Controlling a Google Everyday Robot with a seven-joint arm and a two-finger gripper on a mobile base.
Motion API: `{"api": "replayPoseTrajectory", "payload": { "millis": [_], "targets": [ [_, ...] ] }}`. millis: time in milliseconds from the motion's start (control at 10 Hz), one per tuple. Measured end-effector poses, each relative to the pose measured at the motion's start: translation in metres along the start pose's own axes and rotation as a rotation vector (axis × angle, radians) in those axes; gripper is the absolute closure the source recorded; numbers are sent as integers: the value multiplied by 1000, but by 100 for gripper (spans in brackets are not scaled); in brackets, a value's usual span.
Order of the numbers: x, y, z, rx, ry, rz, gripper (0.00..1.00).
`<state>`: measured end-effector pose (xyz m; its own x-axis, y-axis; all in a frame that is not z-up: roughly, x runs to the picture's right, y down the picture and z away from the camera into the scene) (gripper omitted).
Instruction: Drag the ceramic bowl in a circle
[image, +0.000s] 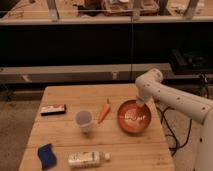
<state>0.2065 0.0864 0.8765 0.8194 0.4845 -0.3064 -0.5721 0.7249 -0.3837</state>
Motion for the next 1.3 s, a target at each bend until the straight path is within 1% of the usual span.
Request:
{"api": "replayPoseTrajectory", "payload": {
  "millis": [200, 300, 400, 600, 700, 800, 1000, 1100, 1300],
  "targets": [
    [-44, 34, 0, -53, -38, -96, 100],
    [-63, 55, -2, -77, -50, -152, 100],
    [-72, 66, -4, -85, -51, -176, 100],
    [-81, 89, -8, -100, -41, -185, 100],
    [-77, 100, -10, -107, -28, -173, 100],
    [-72, 105, -12, -109, -17, -162, 100],
    [-43, 108, -14, -105, 14, -124, 100],
    [-28, 107, -15, -104, 25, -110, 100],
    [23, 96, -15, -97, 48, -59, 100]
  ]
}}
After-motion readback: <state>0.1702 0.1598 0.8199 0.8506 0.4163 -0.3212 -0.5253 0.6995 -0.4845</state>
